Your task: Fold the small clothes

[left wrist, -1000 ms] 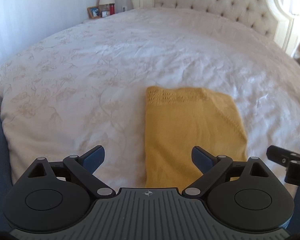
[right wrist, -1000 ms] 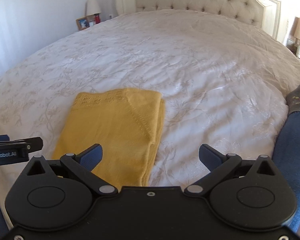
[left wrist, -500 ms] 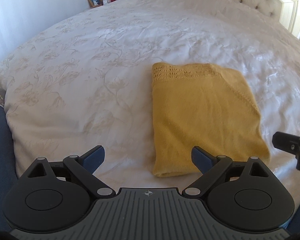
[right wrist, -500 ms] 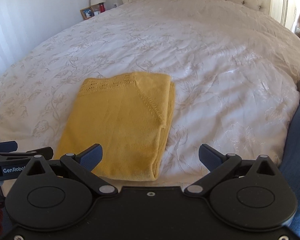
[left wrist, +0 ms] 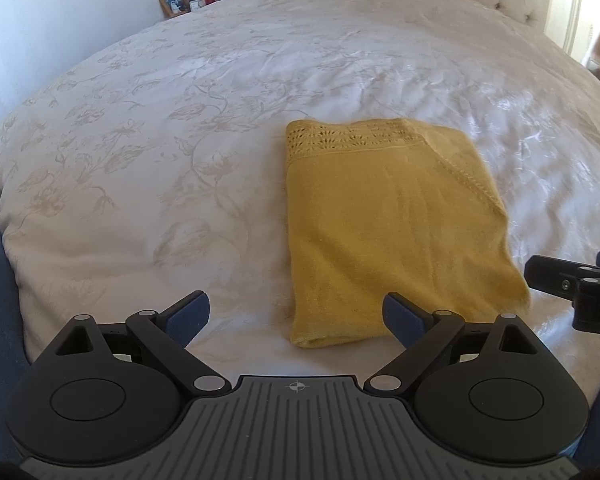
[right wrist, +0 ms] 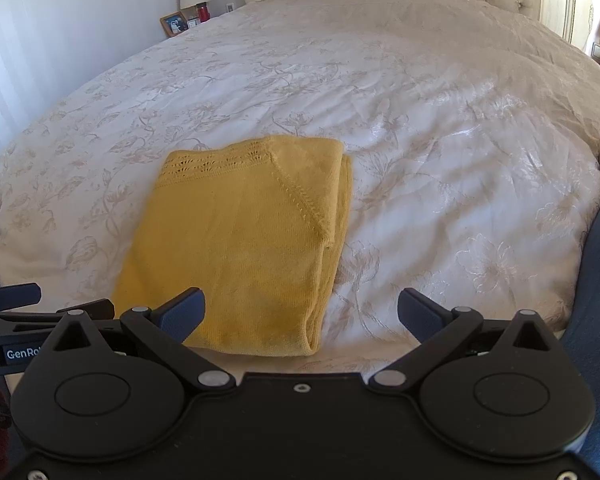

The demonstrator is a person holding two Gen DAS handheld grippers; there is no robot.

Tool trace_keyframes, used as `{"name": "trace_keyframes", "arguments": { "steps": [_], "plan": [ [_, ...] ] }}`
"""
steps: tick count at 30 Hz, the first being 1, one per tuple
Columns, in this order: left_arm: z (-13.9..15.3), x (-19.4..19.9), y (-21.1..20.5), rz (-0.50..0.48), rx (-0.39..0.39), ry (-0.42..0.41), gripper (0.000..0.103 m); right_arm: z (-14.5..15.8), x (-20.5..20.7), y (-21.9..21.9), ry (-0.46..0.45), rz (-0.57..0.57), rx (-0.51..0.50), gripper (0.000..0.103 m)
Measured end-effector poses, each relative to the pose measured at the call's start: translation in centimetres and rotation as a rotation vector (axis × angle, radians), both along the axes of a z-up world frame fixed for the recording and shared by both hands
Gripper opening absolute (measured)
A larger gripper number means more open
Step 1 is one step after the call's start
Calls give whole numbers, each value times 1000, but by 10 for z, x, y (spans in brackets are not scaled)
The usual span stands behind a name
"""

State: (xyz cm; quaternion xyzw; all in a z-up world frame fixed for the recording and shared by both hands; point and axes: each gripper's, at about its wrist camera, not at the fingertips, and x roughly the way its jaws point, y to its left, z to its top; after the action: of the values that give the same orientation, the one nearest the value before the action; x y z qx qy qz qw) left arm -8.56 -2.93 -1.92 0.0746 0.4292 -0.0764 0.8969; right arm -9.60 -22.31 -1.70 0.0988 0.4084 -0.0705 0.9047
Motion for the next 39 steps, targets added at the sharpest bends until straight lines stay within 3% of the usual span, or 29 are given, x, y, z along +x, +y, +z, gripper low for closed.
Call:
{"name": "trace_keyframes", "arguments": {
  "steps": [39],
  "plan": [
    [-4,-1,-7,-27,0,26,94,-7,-1,-2,2,3,75,102]
  ]
}}
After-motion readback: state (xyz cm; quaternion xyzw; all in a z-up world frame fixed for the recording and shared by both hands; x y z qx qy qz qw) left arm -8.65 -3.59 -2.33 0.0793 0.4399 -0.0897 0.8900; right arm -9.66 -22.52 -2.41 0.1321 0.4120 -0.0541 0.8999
